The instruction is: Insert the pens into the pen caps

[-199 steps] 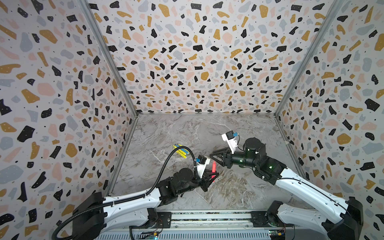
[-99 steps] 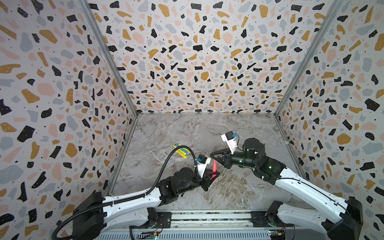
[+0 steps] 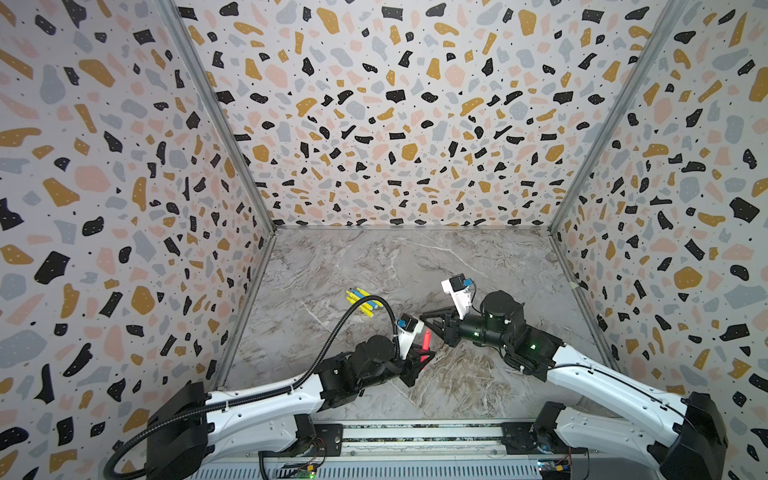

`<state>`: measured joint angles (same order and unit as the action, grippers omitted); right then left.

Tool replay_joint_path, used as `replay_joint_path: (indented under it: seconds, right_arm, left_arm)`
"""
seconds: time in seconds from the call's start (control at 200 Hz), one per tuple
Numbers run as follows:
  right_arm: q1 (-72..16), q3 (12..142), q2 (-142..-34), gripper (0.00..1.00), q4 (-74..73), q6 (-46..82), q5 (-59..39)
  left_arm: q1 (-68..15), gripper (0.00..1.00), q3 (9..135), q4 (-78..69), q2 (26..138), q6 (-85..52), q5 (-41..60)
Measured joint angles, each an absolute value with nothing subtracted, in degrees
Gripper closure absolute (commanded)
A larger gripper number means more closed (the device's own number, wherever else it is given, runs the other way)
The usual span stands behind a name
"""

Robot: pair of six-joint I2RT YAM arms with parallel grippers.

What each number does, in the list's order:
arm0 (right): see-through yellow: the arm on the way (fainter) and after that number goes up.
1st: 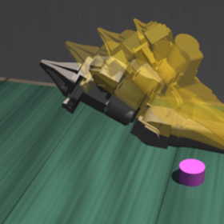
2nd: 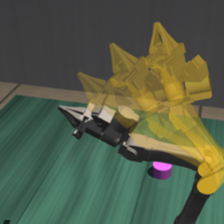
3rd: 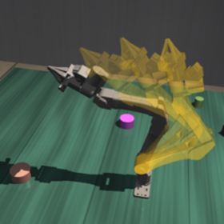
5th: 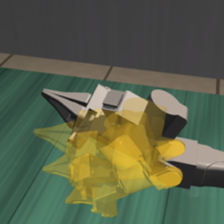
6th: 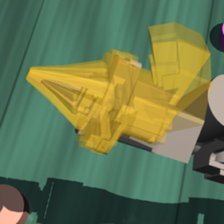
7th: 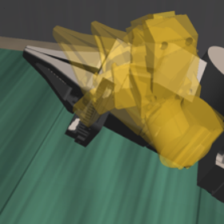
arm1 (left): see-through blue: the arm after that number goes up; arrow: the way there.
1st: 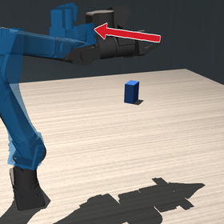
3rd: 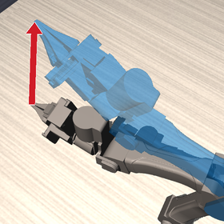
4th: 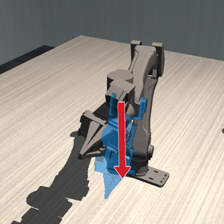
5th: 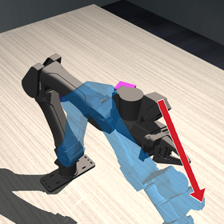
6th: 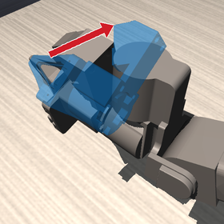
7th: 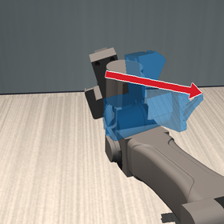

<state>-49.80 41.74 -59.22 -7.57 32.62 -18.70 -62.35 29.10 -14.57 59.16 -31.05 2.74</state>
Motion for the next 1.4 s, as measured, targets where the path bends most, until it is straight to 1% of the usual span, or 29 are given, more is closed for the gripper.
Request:
replay_joint_path:
  seconds: [0.245, 0.696, 1.261, 1.402]
  right_arm:
    - [-51.7, 38.94, -58.48, 1.0, -12.75, 34.06, -14.48]
    - [-54.94, 34.85, -57.87, 1.0, -20.86, 36.8, -9.28]
    - [-58.13, 33.65, -58.87, 1.0, -26.41, 38.83, -3.75]
    - [-58.3, 35.05, -59.29, 1.0, -24.71, 38.48, -3.01]
  left_arm:
    - [-58.98, 1.0, 29.1, -15.42, 58.85, -31.33, 9.04]
    - [-55.64, 1.0, 29.1, -14.04, 57.25, -31.24, 15.97]
    - [-52.42, 1.0, 29.06, -13.98, 55.61, -31.11, 21.02]
    - [-52.1, 1.0, 29.02, -13.93, 55.61, -30.96, 21.15]
